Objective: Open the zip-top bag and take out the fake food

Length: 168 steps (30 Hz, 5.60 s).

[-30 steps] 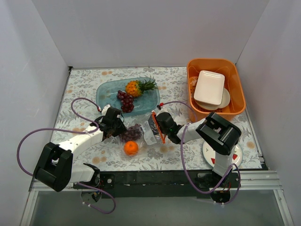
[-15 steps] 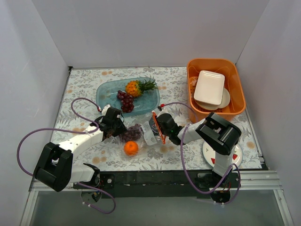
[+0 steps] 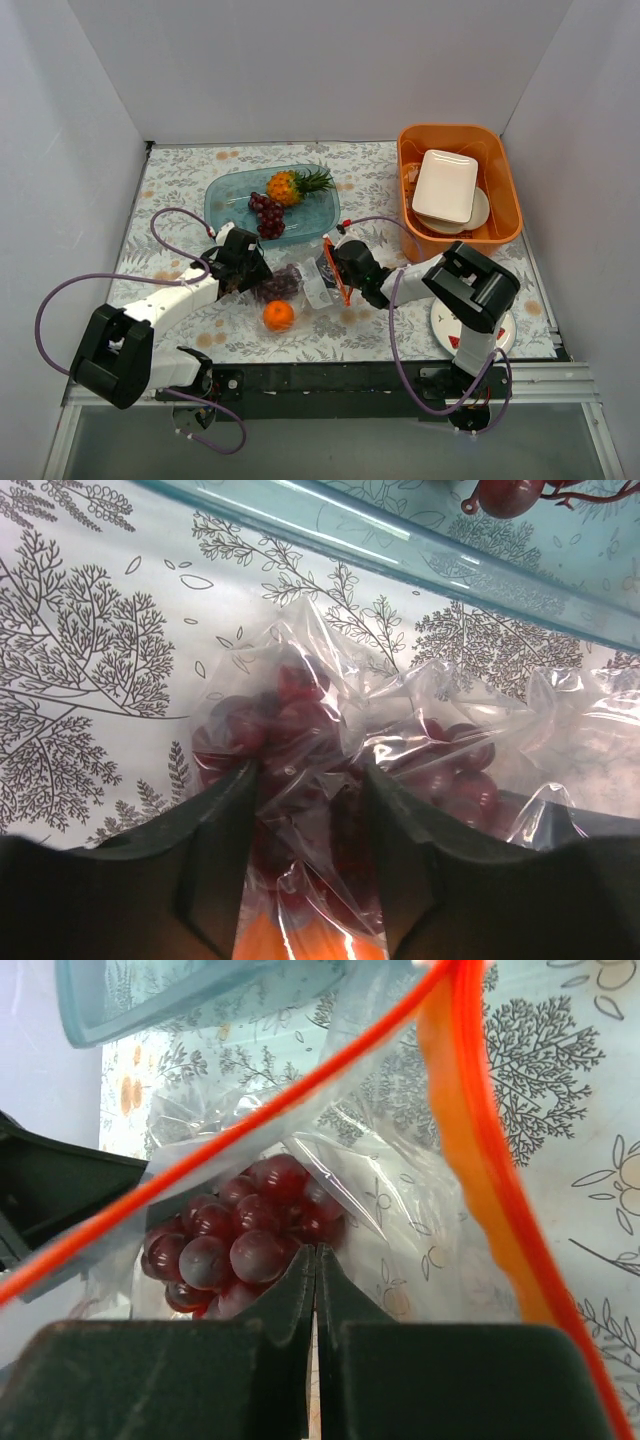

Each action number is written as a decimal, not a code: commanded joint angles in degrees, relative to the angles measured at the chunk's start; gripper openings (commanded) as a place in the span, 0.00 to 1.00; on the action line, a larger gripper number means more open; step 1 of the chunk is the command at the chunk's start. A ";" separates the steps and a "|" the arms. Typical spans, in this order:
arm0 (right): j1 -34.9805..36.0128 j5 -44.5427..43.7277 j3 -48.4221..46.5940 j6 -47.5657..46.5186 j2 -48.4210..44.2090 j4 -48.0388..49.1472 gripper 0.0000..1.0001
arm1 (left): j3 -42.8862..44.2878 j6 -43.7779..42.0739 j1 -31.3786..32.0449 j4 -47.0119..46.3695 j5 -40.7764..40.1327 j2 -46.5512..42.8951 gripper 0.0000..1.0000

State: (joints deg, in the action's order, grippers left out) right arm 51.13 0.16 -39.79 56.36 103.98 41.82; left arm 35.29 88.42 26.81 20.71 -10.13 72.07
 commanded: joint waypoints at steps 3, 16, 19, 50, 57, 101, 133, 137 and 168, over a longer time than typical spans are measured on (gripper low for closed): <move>0.54 -2.97 0.42 -4.41 -7.47 -4.01 0.01 | -1.01 0.34 0.35 7.67 -3.05 -2.81 0.51; 2.65 -8.16 -2.75 -12.58 -19.07 -19.14 0.01 | -1.45 2.90 -0.18 6.89 -4.11 -6.85 0.60; 3.00 -8.07 -3.71 -13.73 -20.31 -21.60 0.01 | -1.19 3.25 -0.18 6.63 -4.55 -7.12 0.63; 8.89 -9.66 -14.79 -21.73 -23.65 -37.78 0.01 | -2.06 7.03 -0.35 -7.26 -8.33 -2.73 0.20; 9.95 -11.15 -16.37 -22.78 -26.28 -40.50 0.01 | -1.19 6.33 -0.35 -3.84 -11.04 -2.73 0.00; 10.92 -26.44 -28.76 -29.99 -33.76 -54.74 0.01 | -3.65 4.74 -0.35 6.10 -19.75 -13.45 0.00; 9.95 -32.15 -38.08 -36.32 -32.62 -56.59 0.01 | -3.39 0.17 -0.35 7.59 -18.43 -21.71 0.00; 9.34 -34.52 -40.80 -38.16 -31.30 -57.29 0.01 | -3.21 -0.18 -0.35 8.47 -19.31 -22.06 0.00; 2.57 -13.70 -79.02 -47.83 10.61 -42.35 0.01 | -1.63 -10.20 -0.35 0.65 -4.90 -20.13 0.00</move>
State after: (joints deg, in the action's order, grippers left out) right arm 54.11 -17.02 -109.62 8.75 109.73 -7.64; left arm 31.16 79.68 26.74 22.85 -17.08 53.12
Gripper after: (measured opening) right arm 0.024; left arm 0.010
